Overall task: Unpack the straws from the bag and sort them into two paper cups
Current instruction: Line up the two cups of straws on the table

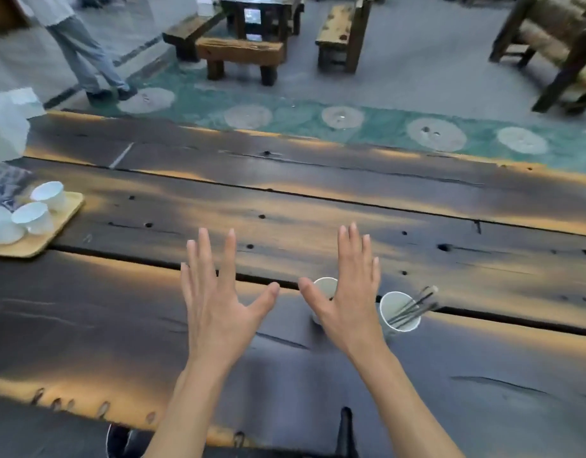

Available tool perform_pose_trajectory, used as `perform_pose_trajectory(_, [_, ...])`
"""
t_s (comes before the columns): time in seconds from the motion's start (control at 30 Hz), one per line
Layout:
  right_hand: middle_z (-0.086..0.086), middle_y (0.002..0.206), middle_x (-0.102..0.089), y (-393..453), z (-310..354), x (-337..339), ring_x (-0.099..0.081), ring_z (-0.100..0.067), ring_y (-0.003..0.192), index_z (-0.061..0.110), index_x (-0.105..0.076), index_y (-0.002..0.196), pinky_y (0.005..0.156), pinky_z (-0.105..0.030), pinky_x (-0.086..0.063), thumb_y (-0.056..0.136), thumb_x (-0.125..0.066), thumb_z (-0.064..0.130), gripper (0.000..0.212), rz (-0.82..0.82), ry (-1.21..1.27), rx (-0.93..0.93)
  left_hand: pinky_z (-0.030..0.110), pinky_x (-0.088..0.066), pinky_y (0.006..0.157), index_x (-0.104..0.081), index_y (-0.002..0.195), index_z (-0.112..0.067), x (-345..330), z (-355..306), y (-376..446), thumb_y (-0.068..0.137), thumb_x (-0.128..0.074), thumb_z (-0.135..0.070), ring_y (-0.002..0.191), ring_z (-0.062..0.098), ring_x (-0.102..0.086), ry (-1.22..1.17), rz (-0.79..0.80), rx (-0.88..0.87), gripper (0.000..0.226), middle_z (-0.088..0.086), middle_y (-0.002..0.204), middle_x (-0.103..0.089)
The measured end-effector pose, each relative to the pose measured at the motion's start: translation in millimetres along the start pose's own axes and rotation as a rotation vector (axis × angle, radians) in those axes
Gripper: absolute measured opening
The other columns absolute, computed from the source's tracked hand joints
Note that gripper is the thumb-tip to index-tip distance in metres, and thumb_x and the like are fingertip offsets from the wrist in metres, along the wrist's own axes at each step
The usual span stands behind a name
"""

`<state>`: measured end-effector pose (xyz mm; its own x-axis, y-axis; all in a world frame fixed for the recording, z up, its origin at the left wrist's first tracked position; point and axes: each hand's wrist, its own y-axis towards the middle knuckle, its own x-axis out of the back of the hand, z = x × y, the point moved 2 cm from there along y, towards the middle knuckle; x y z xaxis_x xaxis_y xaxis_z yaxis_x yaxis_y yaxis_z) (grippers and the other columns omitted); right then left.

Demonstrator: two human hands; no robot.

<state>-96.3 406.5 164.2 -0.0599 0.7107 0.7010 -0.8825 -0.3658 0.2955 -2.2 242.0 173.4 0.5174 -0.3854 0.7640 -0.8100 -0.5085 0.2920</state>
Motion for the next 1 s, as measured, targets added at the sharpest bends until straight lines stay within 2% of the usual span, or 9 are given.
perform_pose_trajectory(0.1, [0.011,0.166,0.006,-7.5,-45.0,28.6,0.014,-0.013,0.152,0.024,-0.003,0.158,0.123,-0.049,-0.001,0.084,-0.045,0.069,0.096,-0.017,0.023,-0.090,0.046,0.004,0.122,-0.002,0.156,-0.039,-48.4,-37.6,4.7,0.079,-0.046,-0.073,0.151,0.017,0.018,-0.040,0.075,-0.045,0.095,-0.001,0.166,0.014])
perform_pose_trajectory(0.27, [0.015,0.165,0.009,-21.8,-83.1,50.6,0.017,-0.009,0.151,0.027,0.001,0.157,0.122,-0.042,0.006,0.077,-0.030,0.086,0.104,-0.050,0.042,-0.195,0.041,0.005,0.122,0.000,0.155,-0.044,-104.0,-72.3,-0.6,0.078,-0.051,-0.075,0.151,0.015,0.018,-0.074,0.176,-0.092,0.098,-0.002,0.166,0.012])
perform_pose_trajectory(0.4, [0.017,0.165,0.003,-36.9,-103.4,50.7,0.011,-0.007,0.151,0.029,0.000,0.157,0.123,-0.041,-0.001,0.082,-0.050,0.066,0.097,-0.071,0.125,-0.277,0.036,0.005,0.120,0.003,0.153,-0.048,-128.0,-72.3,-6.9,0.078,-0.055,-0.069,0.151,0.011,0.016,-0.125,0.230,-0.093,0.097,-0.006,0.166,0.012])
perform_pose_trajectory(0.5, [0.015,0.163,-0.014,-63.8,-122.2,44.8,-0.010,-0.004,0.151,0.029,-0.011,0.156,0.123,-0.039,-0.015,0.076,-0.064,0.054,0.099,-0.142,0.354,-0.421,0.031,-0.005,0.119,-0.005,0.148,-0.056,-149.7,-56.7,-23.2,0.075,-0.065,-0.058,0.151,0.003,0.004,-0.378,0.305,0.106,0.095,-0.013,0.166,0.004])
perform_pose_trajectory(0.6, [0.017,0.161,-0.019,-95.8,-146.7,30.4,-0.017,0.001,0.147,0.036,-0.013,0.152,0.121,-0.033,-0.019,0.068,-0.071,0.052,0.102,-0.136,0.433,-0.574,0.035,-0.012,0.122,-0.010,0.153,-0.044,-172.3,-28.0,-46.8,0.072,-0.075,-0.049,0.150,0.001,-0.004,-0.492,0.322,0.321,0.104,-0.014,0.165,-0.004])
perform_pose_trajectory(0.67, [0.014,0.158,-0.025,-107.7,-165.9,20.2,-0.025,-0.003,0.145,0.032,-0.019,0.150,0.121,-0.038,-0.024,0.068,-0.074,0.046,0.099,-0.132,0.466,-0.699,0.039,-0.015,0.122,-0.011,0.154,-0.037,-184.5,-12.1,-57.6,0.077,-0.081,-0.032,0.150,0.006,-0.011,-0.498,0.329,0.467,0.104,-0.010,0.164,-0.010])
perform_pose_trajectory(0.73, [0.009,0.151,-0.033,-110.1,-184.6,12.5,-0.034,-0.011,0.139,0.026,-0.027,0.146,0.117,-0.044,-0.029,0.074,-0.077,0.032,0.087,-0.148,0.480,-0.803,0.037,-0.019,0.120,-0.013,0.154,-0.034,-193.5,-1.9,-61.0,0.078,-0.080,-0.025,0.149,0.010,-0.016,-0.524,0.349,0.583,0.102,-0.008,0.164,-0.014])
perform_pose_trajectory(0.83, [0.008,0.149,-0.034,-102.9,-208.1,2.0,-0.035,-0.018,0.139,0.024,-0.024,0.147,0.116,-0.046,-0.031,0.080,-0.078,0.017,0.086,-0.112,0.498,-0.880,0.037,-0.022,0.119,-0.014,0.155,-0.033,-206.8,8.9,-56.4,0.077,-0.081,-0.025,0.148,0.011,-0.019,-0.553,0.379,0.662,0.103,-0.008,0.163,-0.017])
perform_pose_trajectory(1.0, [0.006,0.159,-0.025,-86.4,-225.7,-11.9,-0.028,-0.018,0.144,0.024,-0.016,0.152,0.118,-0.042,-0.027,0.078,-0.080,0.014,0.099,-0.019,0.556,-0.912,0.030,-0.025,0.114,-0.019,0.153,-0.032,-221.9,10.2,-39.2,0.072,-0.085,-0.022,0.144,0.006,-0.026,-0.613,0.374,0.661,0.105,-0.014,0.159,-0.027])
